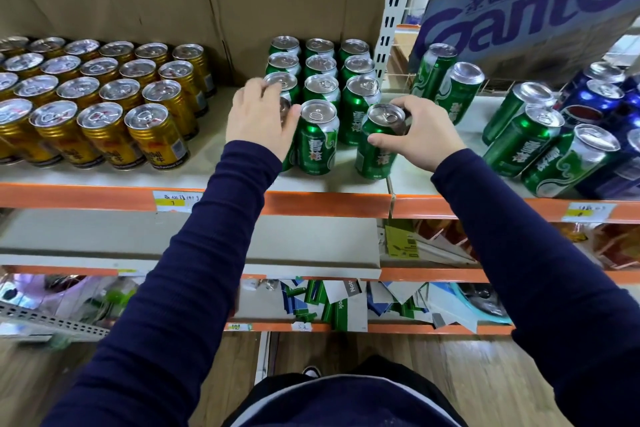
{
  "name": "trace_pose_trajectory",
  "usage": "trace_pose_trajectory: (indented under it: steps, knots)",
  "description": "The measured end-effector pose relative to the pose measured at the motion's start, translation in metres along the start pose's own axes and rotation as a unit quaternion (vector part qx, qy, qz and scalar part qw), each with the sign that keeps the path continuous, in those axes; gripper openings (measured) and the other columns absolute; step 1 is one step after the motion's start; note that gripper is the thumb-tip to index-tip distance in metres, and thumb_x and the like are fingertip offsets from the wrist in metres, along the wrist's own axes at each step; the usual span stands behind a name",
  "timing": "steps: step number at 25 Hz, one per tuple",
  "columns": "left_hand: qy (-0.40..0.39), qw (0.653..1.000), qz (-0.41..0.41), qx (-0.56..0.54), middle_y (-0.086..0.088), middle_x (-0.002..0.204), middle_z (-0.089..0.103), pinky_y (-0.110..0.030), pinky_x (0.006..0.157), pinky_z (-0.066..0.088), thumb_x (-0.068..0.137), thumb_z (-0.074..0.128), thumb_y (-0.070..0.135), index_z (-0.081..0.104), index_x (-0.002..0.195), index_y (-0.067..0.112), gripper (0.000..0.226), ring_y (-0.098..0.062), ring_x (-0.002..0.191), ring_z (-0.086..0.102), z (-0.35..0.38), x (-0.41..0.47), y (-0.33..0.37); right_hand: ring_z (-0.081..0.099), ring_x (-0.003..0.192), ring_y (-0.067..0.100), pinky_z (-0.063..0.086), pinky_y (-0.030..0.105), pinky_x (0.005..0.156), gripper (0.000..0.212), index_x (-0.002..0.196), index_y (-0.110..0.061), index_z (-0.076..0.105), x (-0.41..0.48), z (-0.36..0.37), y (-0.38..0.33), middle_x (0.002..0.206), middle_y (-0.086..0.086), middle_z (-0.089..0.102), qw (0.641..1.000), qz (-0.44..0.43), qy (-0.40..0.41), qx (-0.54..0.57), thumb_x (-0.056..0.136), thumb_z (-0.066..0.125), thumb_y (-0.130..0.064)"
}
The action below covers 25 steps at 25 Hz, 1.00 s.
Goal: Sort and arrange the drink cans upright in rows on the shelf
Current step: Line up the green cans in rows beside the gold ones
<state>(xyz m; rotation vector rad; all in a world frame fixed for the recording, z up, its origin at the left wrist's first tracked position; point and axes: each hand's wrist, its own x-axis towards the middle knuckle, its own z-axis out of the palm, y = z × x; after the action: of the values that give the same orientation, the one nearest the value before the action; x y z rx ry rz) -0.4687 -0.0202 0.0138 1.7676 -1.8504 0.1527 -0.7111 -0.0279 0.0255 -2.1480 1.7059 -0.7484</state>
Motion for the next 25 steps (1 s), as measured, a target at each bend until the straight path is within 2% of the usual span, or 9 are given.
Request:
trace_pose_trajectory:
  steps: [2,5,9,14,16,17,19,21,25]
  knots:
    - [0.001,0.997,0.068,0.021,-0.011,0.136,0.048,-0.041,0.106,0.029,0.094,0.034,0.042,0.048,0.133,0.011,0.051,-0.030,0.127,0.041,0.006,-0.007,0.008,0.054,0.100,0.017,0.043,0.028,0.083,0.052,0.112,-0.012,0.060,0.001,0.006,-0.011,0.109,0.002,0.061,0.999,-0.028,0.013,0.012,0.072,0.077,-0.041]
    - [-0.015,0.994,0.093,0.063,-0.006,0.139,0.049,-0.041,0.111,0.019,0.092,0.019,0.047,0.046,0.137,0.015,0.061,-0.027,0.132,0.039,0.018,-0.016,0.010,0.050,0.105,0.014,0.036,0.023,0.084,0.060,0.120,-0.013,0.057,0.005,0.018,-0.018,0.112,-0.001,0.057,0.999,-0.040,0.019,0.013,0.072,0.077,-0.043]
    - [0.016,0.990,0.110,0.091,-0.005,0.131,0.057,-0.039,0.109,0.017,0.095,0.025,0.044,0.051,0.132,0.014,0.055,-0.027,0.127,0.045,0.028,-0.016,0.006,0.052,0.108,0.020,0.036,0.023,0.083,0.070,0.124,-0.015,0.053,0.013,0.027,-0.008,0.119,0.006,0.058,1.000,-0.019,0.008,0.005,0.070,0.075,-0.053]
    - [0.032,0.991,0.103,0.080,-0.005,0.125,0.060,-0.040,0.108,0.019,0.094,0.028,0.042,0.055,0.127,0.012,0.053,-0.027,0.124,0.048,0.032,-0.017,0.009,0.051,0.114,0.023,0.040,0.030,0.094,0.074,0.136,-0.015,0.045,0.005,0.022,-0.005,0.125,0.007,0.056,0.999,-0.025,-0.040,-0.007,0.075,0.073,-0.046]
    - [0.029,0.995,0.086,0.046,-0.006,0.127,0.058,-0.043,0.109,0.019,0.092,0.028,0.041,0.057,0.125,0.011,0.053,-0.027,0.124,0.047,0.029,-0.014,0.017,0.053,0.113,0.022,0.043,0.033,0.096,0.066,0.136,-0.014,0.048,-0.003,0.010,0.001,0.126,0.008,0.057,0.999,-0.028,-0.040,-0.023,0.080,0.071,-0.040]
    - [0.032,0.996,0.082,0.021,-0.006,0.127,0.058,-0.045,0.110,0.019,0.091,0.030,0.040,0.058,0.123,0.012,0.051,-0.027,0.123,0.047,0.028,-0.010,0.024,0.056,0.110,0.021,0.044,0.031,0.094,0.057,0.131,-0.013,0.053,-0.008,0.000,0.005,0.123,0.007,0.060,0.999,-0.029,-0.031,-0.026,0.082,0.070,-0.035]
    - [0.049,0.994,0.098,-0.016,-0.006,0.123,0.059,-0.044,0.110,0.020,0.091,0.034,0.038,0.061,0.117,0.013,0.045,-0.027,0.120,0.050,0.027,-0.002,0.043,0.058,0.100,0.015,0.043,0.023,0.087,0.038,0.119,-0.011,0.063,-0.017,-0.023,0.015,0.113,0.006,0.065,0.999,-0.031,0.004,-0.034,0.084,0.068,-0.027]
    - [0.053,0.990,0.123,-0.038,-0.005,0.120,0.060,-0.042,0.109,0.021,0.091,0.037,0.038,0.063,0.115,0.015,0.043,-0.026,0.115,0.052,0.029,0.009,0.067,0.059,0.095,0.015,0.044,0.024,0.086,0.030,0.111,-0.010,0.067,-0.021,-0.049,0.031,0.107,0.007,0.067,0.997,-0.016,0.058,-0.050,0.084,0.068,-0.022]
    - [-0.036,0.983,0.166,-0.069,-0.006,0.126,0.055,-0.041,0.102,0.030,0.089,0.038,0.042,0.058,0.121,0.016,0.046,-0.028,0.117,0.049,0.039,0.041,0.122,0.059,0.104,0.027,0.042,0.031,0.091,0.029,0.109,-0.009,0.068,-0.015,-0.097,0.083,0.109,0.011,0.067,0.985,0.051,0.109,-0.126,0.083,0.067,-0.020]
